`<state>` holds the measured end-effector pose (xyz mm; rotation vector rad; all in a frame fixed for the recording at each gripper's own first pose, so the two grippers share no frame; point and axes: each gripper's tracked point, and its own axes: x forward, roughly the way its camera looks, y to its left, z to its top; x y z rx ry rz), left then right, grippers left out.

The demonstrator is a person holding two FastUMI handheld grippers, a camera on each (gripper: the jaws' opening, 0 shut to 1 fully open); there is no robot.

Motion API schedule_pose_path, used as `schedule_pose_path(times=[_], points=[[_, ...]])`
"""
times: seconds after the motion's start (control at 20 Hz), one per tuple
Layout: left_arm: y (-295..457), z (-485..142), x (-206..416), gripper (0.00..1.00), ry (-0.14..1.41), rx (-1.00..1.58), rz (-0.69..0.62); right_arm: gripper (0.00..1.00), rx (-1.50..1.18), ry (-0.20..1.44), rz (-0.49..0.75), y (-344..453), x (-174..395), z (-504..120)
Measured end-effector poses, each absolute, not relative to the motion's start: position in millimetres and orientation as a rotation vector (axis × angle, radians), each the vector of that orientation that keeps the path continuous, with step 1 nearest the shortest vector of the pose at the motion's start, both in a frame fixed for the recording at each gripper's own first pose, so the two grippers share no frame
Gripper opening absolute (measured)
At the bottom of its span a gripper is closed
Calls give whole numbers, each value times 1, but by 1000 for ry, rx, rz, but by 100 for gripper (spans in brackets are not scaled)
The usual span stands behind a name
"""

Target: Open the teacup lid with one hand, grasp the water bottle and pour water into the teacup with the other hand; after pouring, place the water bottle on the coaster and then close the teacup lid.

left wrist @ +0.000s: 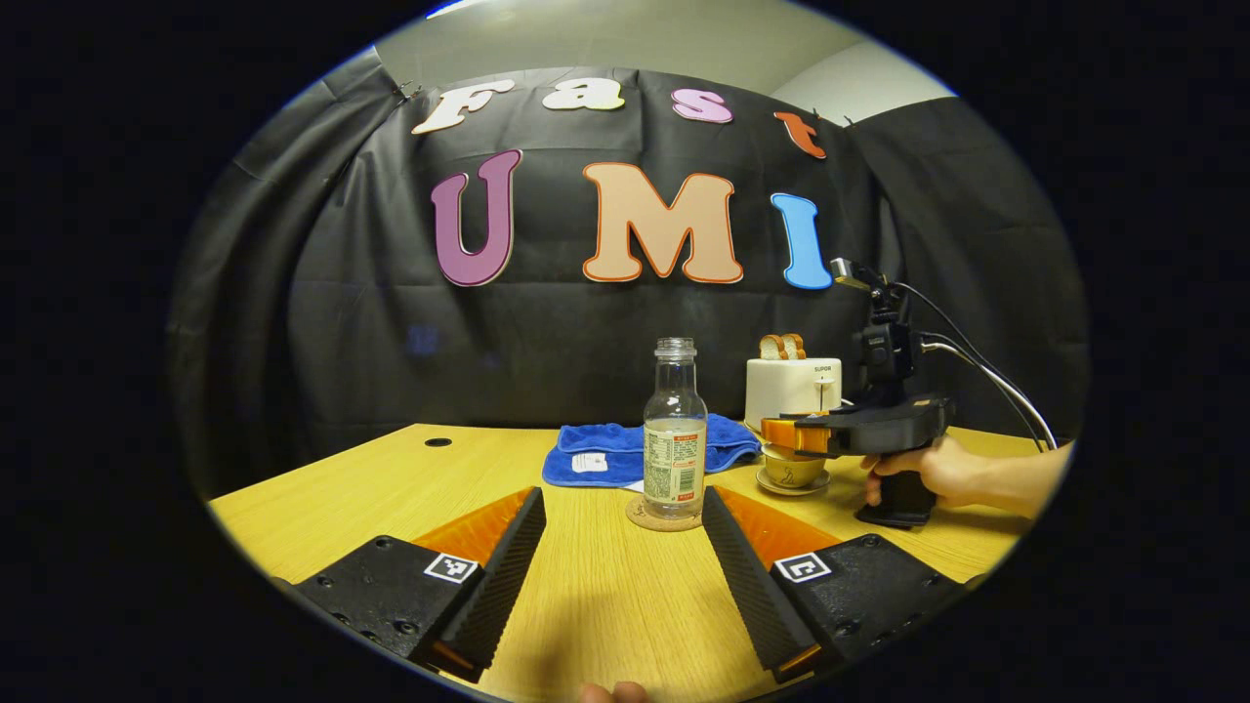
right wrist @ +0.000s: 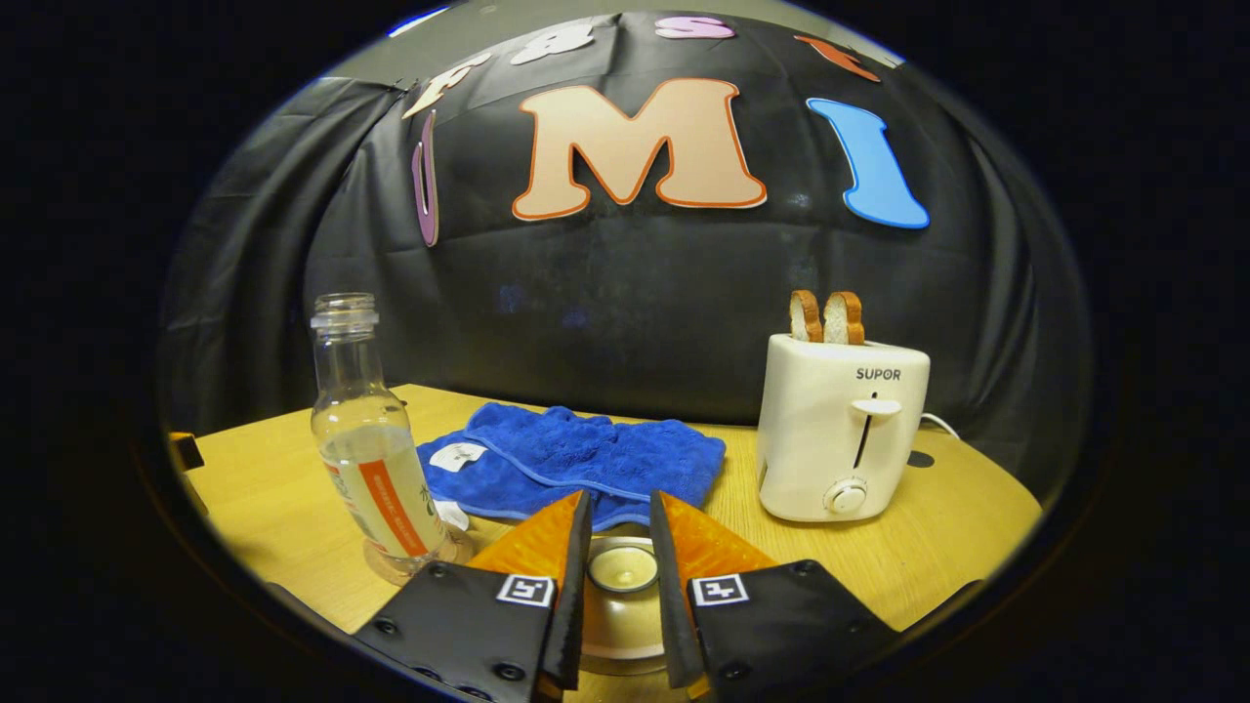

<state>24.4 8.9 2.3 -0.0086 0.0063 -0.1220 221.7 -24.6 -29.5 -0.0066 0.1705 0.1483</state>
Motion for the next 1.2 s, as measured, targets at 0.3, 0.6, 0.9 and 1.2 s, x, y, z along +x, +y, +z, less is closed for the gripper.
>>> schedule_pose_path(times=[0.3,0.6,0.9,1.2], points=[[9,2,24,94,8,-9,-121,100,-28,17,108,-33,208,-4],[16,2,24,94,11,-9,-81,94,-4,9,41,-46,179,-2],[15,2,23,94,13,-9,-22,94,-7,-3,-49,-57,112,2],[-25,4,9,94,9,-7,-38,95,-4,-15,-118,-56,46,6]])
